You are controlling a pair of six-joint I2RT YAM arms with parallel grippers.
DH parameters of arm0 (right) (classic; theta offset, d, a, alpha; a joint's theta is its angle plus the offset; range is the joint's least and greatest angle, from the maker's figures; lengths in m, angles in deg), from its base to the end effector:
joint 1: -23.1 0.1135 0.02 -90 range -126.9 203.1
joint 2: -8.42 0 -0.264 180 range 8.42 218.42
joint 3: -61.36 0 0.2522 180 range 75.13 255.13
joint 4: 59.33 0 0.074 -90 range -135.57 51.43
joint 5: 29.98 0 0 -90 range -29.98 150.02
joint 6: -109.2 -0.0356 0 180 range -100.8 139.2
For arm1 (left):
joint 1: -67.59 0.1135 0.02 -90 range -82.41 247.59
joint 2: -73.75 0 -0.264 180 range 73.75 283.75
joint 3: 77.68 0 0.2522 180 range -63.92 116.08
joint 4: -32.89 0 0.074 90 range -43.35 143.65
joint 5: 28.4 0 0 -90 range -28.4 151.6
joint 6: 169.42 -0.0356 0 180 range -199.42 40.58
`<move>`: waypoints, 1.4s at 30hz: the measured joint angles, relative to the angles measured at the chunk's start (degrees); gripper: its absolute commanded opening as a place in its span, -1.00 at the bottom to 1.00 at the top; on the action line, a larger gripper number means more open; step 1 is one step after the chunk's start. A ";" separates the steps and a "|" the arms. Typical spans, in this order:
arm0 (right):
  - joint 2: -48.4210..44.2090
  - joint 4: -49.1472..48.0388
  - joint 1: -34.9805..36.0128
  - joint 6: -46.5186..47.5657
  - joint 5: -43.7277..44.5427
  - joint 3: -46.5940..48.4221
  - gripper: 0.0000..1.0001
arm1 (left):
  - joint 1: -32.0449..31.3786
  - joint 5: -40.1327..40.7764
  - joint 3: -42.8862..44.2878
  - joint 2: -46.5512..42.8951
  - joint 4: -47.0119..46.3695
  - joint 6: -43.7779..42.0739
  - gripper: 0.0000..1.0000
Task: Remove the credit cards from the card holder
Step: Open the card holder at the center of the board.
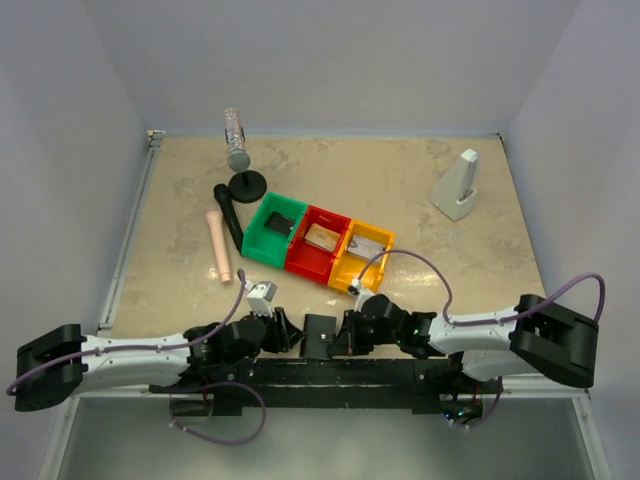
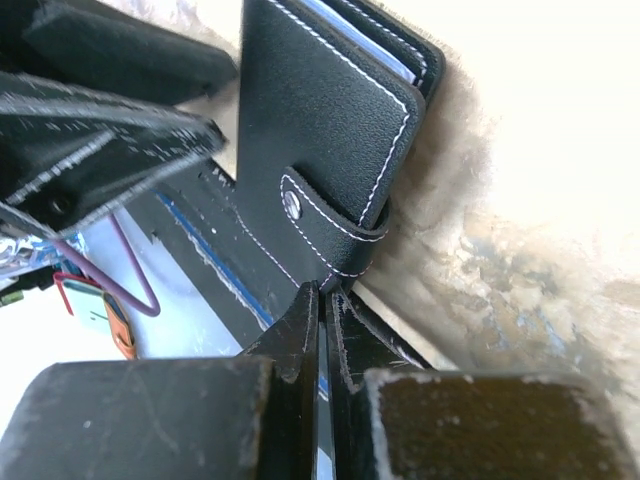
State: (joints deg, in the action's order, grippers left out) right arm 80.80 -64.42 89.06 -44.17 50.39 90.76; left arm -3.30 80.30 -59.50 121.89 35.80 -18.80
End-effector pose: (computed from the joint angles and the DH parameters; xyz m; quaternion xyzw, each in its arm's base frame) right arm 0.0804 0.1948 0.1262 -0.0571 0.8941 0.4279 0.1191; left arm 0.0608 -0.1406 0.1257 0.0002 0.8701 -0.3716 0.3238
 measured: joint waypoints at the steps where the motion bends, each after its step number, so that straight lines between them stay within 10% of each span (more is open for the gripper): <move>1: -0.61 0.15 0.00 0.11 -0.02 -0.26 -1.00 | 0.00 0.17 -0.07 -0.70 0.46 -0.02 -0.01; 19: -36.35 31.34 0.02 13.77 -6.14 7.21 -1.00 | 0.79 2.36 -0.15 -34.91 14.71 -6.05 0.54; 42: -37.09 37.70 0.04 20.13 -14.14 14.19 -1.00 | 1.14 -23.04 1.31 -19.96 -12.98 -15.21 0.66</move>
State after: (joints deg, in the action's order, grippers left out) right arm 43.71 -26.71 89.10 -24.04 36.25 104.95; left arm -2.17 57.27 -58.18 101.93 22.81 -34.01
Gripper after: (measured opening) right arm 0.015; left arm 0.826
